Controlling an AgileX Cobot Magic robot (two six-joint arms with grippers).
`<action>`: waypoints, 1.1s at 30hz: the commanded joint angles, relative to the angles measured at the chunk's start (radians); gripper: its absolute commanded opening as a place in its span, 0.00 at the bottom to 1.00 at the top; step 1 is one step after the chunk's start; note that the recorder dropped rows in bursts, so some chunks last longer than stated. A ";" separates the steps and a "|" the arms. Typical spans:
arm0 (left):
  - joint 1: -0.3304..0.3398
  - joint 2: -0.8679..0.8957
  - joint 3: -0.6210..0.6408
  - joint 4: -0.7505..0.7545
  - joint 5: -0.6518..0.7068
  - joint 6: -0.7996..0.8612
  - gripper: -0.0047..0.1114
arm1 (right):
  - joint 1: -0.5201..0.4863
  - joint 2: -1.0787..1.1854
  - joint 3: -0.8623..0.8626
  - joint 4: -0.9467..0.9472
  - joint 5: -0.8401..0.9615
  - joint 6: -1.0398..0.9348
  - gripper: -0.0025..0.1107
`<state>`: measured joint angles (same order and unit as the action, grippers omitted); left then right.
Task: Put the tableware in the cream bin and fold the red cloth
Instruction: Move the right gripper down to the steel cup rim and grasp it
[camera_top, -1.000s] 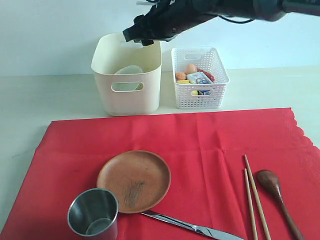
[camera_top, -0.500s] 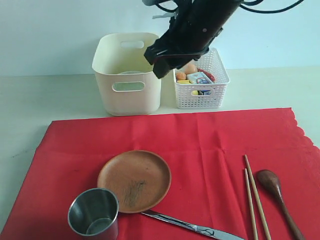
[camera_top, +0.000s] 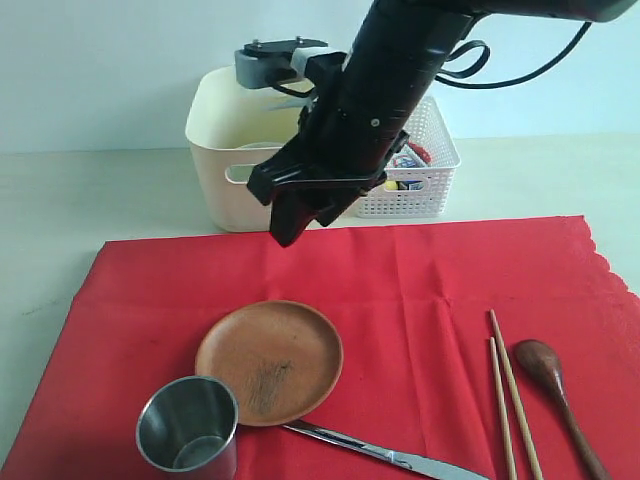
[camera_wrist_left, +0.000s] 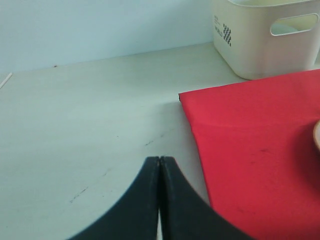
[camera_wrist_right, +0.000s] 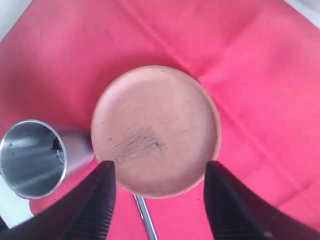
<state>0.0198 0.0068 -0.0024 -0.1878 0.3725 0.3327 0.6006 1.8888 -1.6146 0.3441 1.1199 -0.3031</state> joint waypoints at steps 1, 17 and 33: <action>-0.004 -0.007 0.002 -0.005 -0.001 0.004 0.04 | 0.057 -0.008 0.002 0.017 0.001 -0.018 0.48; -0.004 -0.007 0.002 -0.005 -0.001 0.004 0.04 | 0.179 0.055 0.002 0.017 0.000 -0.070 0.48; -0.004 -0.007 0.002 -0.005 -0.001 0.004 0.04 | 0.179 0.176 0.002 0.117 -0.014 -0.069 0.48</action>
<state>0.0198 0.0068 -0.0024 -0.1878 0.3725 0.3327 0.7783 2.0481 -1.6146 0.4335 1.1175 -0.3635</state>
